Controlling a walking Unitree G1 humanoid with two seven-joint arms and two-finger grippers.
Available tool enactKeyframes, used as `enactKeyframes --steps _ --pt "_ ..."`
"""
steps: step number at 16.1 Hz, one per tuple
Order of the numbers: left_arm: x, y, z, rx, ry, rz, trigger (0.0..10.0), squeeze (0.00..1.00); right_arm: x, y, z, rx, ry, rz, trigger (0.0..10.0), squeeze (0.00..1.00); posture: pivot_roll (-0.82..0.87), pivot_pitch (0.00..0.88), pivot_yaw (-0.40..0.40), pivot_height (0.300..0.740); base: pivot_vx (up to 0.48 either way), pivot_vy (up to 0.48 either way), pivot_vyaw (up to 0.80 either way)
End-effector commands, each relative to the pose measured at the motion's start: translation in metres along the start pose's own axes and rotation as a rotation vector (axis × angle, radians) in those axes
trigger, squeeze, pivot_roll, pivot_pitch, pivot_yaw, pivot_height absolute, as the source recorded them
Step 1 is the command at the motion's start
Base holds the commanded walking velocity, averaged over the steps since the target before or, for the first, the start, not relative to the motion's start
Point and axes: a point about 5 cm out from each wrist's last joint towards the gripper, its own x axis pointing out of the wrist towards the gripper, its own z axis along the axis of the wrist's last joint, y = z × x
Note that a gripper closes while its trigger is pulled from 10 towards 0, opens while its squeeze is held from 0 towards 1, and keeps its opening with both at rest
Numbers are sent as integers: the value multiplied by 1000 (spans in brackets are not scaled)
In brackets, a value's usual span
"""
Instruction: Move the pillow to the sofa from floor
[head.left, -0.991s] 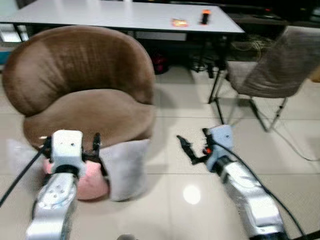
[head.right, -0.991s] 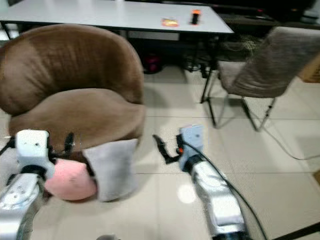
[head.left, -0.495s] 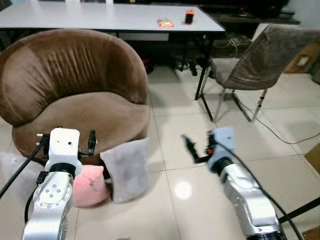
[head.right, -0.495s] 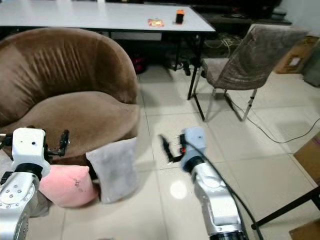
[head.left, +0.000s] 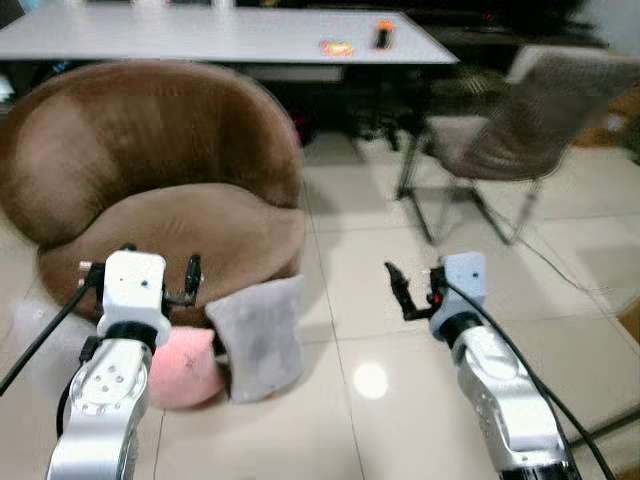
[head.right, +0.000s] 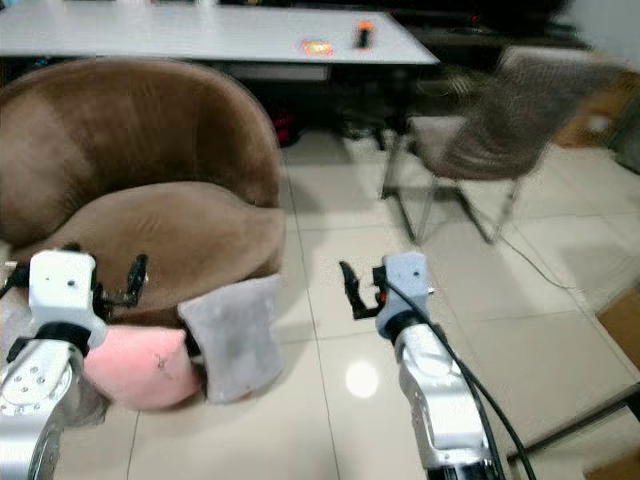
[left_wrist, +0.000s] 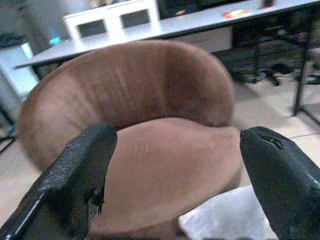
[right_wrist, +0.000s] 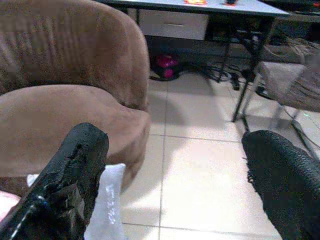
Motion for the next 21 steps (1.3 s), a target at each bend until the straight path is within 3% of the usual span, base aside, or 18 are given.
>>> enactKeyframes --steps 1,5,8,16,21 --pt "0 2 -1 13 7 -3 10000 0 6 1 7 6 -25 -14 10000 0 18 0 -27 740 289 0 0" --pt "1 0 -1 12 11 -12 10000 0 8 5 10 -30 -31 25 10000 0 17 0 -25 740 293 0 0" --pt "2 -1 -1 9 11 -10 10000 0 10 3 9 -54 -27 16 10000 0 20 0 -28 740 290 0 800" --pt "4 -1 -1 5 11 -5 10000 0 14 2 8 -87 -26 19 10000 0 20 0 -26 740 288 0 0" --pt "5 -1 -1 7 11 -9 10000 0 15 3 7 -94 -29 27 10000 0 18 0 -20 740 266 0 640"
